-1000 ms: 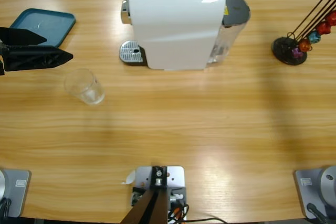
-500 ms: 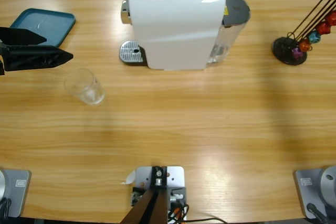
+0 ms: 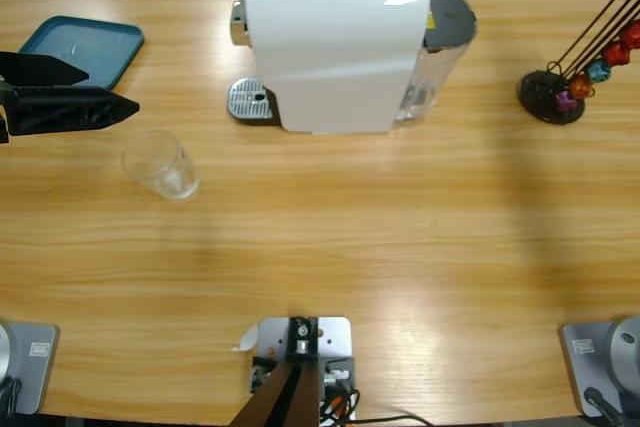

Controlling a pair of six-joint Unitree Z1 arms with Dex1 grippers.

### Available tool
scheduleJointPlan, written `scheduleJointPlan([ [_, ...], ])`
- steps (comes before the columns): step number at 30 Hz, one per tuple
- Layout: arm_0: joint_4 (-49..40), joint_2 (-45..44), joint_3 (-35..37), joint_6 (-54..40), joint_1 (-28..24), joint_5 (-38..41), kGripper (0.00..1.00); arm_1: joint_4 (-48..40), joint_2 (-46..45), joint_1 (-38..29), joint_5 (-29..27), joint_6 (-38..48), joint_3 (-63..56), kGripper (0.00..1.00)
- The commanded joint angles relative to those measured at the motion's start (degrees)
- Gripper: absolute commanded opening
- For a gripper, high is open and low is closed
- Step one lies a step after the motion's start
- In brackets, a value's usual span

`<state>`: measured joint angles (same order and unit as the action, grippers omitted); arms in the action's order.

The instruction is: Pour coffee

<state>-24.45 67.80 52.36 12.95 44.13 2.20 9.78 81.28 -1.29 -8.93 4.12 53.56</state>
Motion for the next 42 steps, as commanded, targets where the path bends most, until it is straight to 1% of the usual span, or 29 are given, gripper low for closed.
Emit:
scheduleJointPlan([
  [1,0.54,1.69,-2.17,1.29,0.70,-0.44,0.996,-0.64,1.32,0.50,1.53,-1.98,-1.00,0.227],
  [12,0.63,1.48,-2.43,1.37,0.70,-0.44,0.996,-0.23,-1.43,0.50,3.06,-2.82,0.65,0.227],
  [15,0.63,1.28,-2.43,1.37,0.70,-0.44,0.996,0.82,-4.17,0.03,4.86,0.08,1.30,0.223],
  [17,0.63,1.20,-2.42,1.37,0.70,-0.44,0.996,2.21,-6.68,-2.13,5.84,1.75,2.21,0.223],
  [21,0.86,0.88,-2.28,1.37,0.70,-0.37,0.996,4.81,-11.02,-6.93,11.33,3.42,3.60,0.223],
  [24,0.98,0.35,-2.19,1.37,0.70,-0.35,0.996,6.62,-13.75,-12.24,16.30,2.75,3.74,0.223],
  [26,0.97,-0.19,-2.42,1.22,0.70,-0.46,0.996,7.46,-15.08,-16.51,20.43,1.66,3.74,0.223],
  [30,-0.21,-1.09,-2.79,0.85,0.70,-1.16,0.996,7.55,-15.70,-25.06,32.03,0.18,3.74,0.227],
  [32,-0.51,-1.32,-2.96,0.85,0.70,-1.29,0.996,7.18,-14.47,-29.42,35.46,0.48,3.97,0.227],
  [34,-0.56,-1.63,-3.08,0.85,0.70,-1.32,0.996,6.43,-12.92,-33.46,36.83,0.92,4.10,0.226],
  [37,-0.51,-2.13,-3.51,1.15,0.70,-1.32,0.996,2.58,-9.60,-37.10,39.91,2.35,4.18,0.227],
  [39,-0.51,-2.32,-3.75,1.20,0.70,-1.32,0.996,0.77,-5.05,-39.40,42.98,2.47,6.84,0.227],
  [42,-0.51,-2.23,-3.56,1.08,0.70,-1.39,0.996,-1.87,3.04,-42.12,46.02,2.29,11.90,0.227],
])
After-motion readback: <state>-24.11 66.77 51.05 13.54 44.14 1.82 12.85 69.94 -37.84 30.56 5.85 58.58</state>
